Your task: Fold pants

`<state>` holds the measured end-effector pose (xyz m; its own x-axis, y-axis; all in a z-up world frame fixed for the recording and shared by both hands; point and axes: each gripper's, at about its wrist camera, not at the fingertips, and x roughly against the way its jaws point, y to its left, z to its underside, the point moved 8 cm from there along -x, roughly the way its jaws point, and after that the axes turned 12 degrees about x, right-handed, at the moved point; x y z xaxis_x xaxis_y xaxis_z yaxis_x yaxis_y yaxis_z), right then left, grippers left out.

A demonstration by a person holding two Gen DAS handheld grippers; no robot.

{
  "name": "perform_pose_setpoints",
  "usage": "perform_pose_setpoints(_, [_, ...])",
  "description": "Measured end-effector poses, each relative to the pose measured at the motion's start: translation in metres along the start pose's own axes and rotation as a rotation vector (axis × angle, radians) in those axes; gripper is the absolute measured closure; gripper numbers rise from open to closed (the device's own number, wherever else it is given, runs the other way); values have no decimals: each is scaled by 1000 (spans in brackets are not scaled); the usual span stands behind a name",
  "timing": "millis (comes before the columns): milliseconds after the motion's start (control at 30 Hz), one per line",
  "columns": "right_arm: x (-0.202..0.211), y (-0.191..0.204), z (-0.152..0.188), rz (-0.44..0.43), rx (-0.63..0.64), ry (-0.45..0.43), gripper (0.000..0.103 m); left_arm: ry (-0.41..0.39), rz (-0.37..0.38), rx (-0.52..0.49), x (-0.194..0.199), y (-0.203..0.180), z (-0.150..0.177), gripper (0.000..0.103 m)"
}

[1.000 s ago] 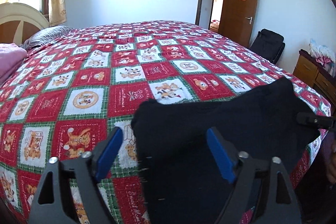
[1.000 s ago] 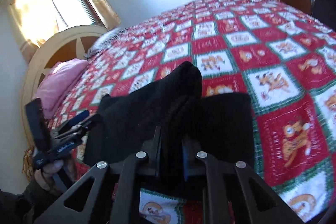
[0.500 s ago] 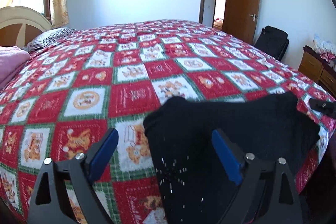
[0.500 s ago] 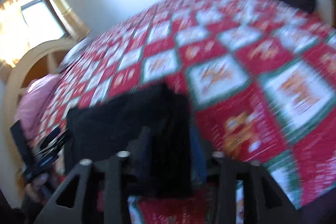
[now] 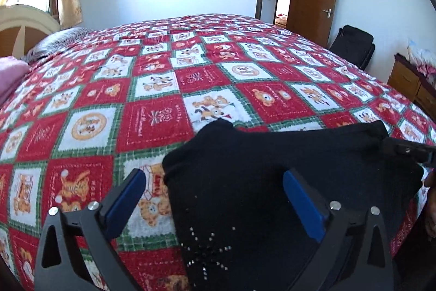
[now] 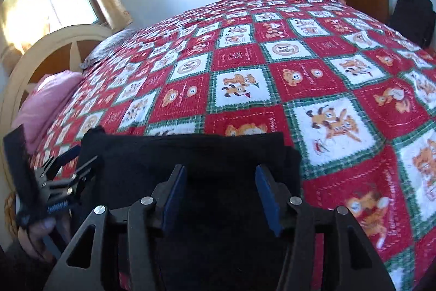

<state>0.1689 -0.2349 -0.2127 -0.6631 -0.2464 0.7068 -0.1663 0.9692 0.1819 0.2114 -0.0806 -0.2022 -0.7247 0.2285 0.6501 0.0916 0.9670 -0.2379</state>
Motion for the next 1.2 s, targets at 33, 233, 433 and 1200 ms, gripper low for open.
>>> perform_pose_setpoints(33, [9, -3, 1, -15, -29, -21, 48, -7, 4, -2, 6, 0, 0, 0])
perform_pose_setpoints(233, [64, -9, 26, 51, -28, -68, 48, -46, 27, 0, 30, 2, 2, 0])
perform_pose_setpoints(433, [70, 1, 68, 43, 11, 23, 48, -36, 13, 9, 26, 7, 6, 0])
perform_pose_setpoints(1200, [103, 35, 34, 112, 161, -214, 68, -20, 2, 10, 20, 13, 16, 0])
